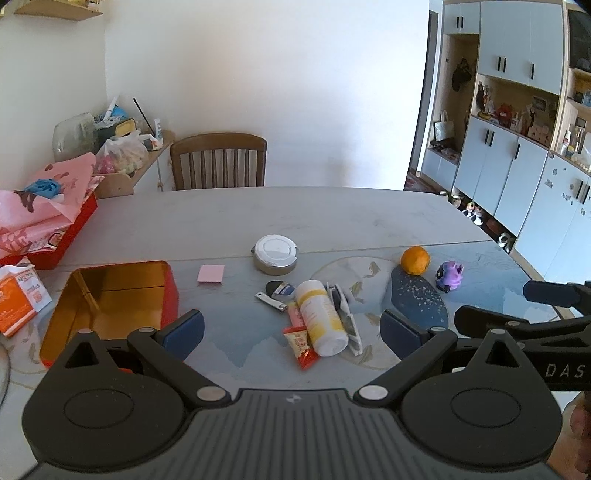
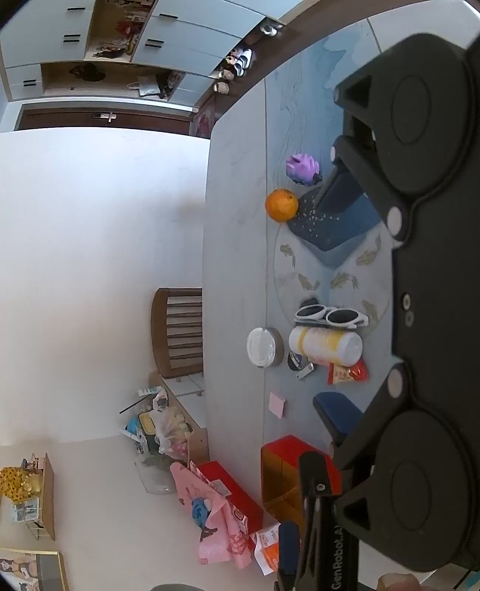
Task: Organize rigid objects
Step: 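Move the left tool toward the white bottle while the right tool approaches the purple toy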
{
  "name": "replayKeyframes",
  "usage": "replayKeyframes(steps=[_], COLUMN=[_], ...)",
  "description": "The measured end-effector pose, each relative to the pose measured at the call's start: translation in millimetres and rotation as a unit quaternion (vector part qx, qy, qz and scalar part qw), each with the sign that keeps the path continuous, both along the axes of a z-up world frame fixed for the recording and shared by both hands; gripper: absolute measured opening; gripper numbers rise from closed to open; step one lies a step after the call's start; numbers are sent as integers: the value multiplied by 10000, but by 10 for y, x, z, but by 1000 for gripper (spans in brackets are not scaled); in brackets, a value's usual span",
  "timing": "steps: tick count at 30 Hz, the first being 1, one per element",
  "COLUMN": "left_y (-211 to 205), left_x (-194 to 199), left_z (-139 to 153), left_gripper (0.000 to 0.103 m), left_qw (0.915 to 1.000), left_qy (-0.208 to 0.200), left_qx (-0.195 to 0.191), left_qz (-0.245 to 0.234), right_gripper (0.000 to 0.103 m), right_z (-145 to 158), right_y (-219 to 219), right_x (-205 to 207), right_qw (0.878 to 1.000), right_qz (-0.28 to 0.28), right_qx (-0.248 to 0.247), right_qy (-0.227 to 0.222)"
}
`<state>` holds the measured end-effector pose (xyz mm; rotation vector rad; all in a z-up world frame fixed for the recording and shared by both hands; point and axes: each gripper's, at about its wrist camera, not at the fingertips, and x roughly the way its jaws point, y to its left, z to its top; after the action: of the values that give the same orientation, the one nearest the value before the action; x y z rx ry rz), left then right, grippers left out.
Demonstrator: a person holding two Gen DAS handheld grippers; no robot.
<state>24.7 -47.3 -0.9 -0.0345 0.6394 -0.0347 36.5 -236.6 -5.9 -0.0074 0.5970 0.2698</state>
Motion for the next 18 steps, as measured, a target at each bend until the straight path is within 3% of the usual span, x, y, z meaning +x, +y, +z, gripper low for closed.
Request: replayKeyframes(steps=[5,18], left_y=[-122,-229], left_x=[184,750], left_z=[-29,-196], left_gripper=[102,102], left_qw=[9998,9988], left_qy=[-16,247], left_qx=[128,-87], left_qz=[123,407], right_gripper=[103,101], right_z=[-26,-182], right_y=[-162,-736], right_x=[189,891], right_qw=[10000,9991], right_qz=[-1,265], right_qx=[-61,-288], right_qy=[-65,-178])
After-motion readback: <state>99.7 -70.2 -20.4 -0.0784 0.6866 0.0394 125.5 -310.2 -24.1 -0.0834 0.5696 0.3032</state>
